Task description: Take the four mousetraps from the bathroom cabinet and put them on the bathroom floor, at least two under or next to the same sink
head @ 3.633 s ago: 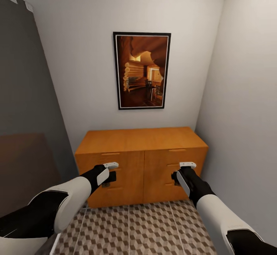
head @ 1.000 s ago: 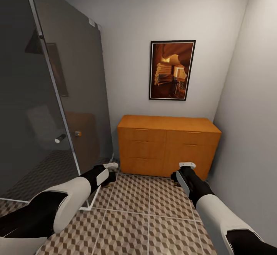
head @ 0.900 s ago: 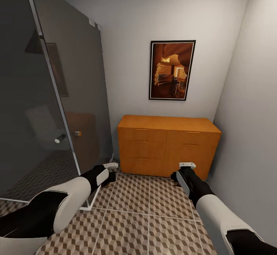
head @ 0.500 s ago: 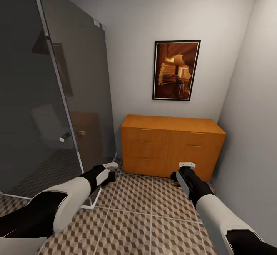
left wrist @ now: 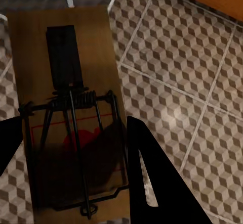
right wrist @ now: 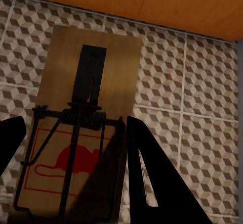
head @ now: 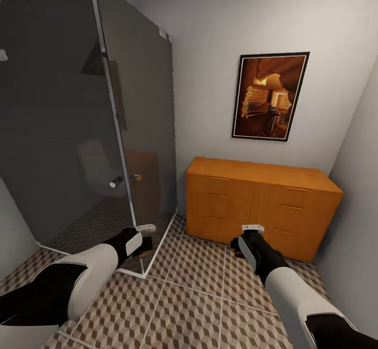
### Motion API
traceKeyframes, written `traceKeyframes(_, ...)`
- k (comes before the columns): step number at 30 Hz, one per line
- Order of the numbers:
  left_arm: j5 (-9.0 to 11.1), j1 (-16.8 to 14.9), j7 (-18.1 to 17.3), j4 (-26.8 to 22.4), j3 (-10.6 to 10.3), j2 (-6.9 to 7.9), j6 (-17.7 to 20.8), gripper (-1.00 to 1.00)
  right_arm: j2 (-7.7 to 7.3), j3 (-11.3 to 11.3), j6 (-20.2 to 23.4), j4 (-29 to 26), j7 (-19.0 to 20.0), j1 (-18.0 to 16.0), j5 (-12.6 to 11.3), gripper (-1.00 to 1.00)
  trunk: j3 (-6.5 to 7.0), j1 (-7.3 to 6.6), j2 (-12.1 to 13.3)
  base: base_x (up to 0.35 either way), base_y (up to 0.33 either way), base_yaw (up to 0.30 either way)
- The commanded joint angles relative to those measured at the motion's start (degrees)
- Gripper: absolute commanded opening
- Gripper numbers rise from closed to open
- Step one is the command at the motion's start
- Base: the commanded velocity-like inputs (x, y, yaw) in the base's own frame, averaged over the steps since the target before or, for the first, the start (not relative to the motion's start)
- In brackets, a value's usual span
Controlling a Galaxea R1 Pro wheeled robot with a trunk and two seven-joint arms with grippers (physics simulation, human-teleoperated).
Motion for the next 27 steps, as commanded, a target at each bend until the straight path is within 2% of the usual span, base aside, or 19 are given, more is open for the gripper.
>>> traceKeyframes(1,0.5,0.0,-0.4,0.0,-0.4,0.35,0.2,-1.0,-0.01,0.3,0.2,0.0,-0.5,0.0,-0.5,-1.0,-0.13,0.03,-0.1,0.0,0.0,0.285)
traceKeyframes(8,0.5,0.2,-5.9,0.0,-0.4,3.3,0.0,-1.0,0.12,0.3,0.1,1.9,-0.5,0.0,-0.4,-1.0,-0.13,0.03,-0.1,0.0,0.0,0.285)
traceKeyframes(14,0.5,0.1,-6.9,0.0,-0.4,3.75,-0.2,-1.0,0.42,0.4,-0.5,4.5,0.8,0.0,-0.4,-1.0,-0.13,0.03,-0.1,0.0,0.0,0.285)
traceKeyframes(15,0.5,0.2,-6.9,0.0,-0.4,3.82,-0.2,-1.0,0.5,0.4,-2.7,7.8,1.9,0.0,-0.3,-1.0,-0.13,0.03,-0.1,0.0,0.0,0.285)
traceKeyframes(21,0.5,0.5,-6.8,0.0,-0.4,4.16,-0.2,-1.0,0.75,0.4,-6.1,13.4,2.8,0.0,-0.2,-1.0,-0.13,0.03,-0.1,0.0,0.0,0.285)
traceKeyframes(27,0.5,1.9,-7.0,0.0,-0.4,5.25,-0.3,-1.0,2.23,0.4,-8.7,17.8,4.2,0.0,-0.1,-1.0,-0.13,0.03,-0.1,0.0,0.0,0.285)
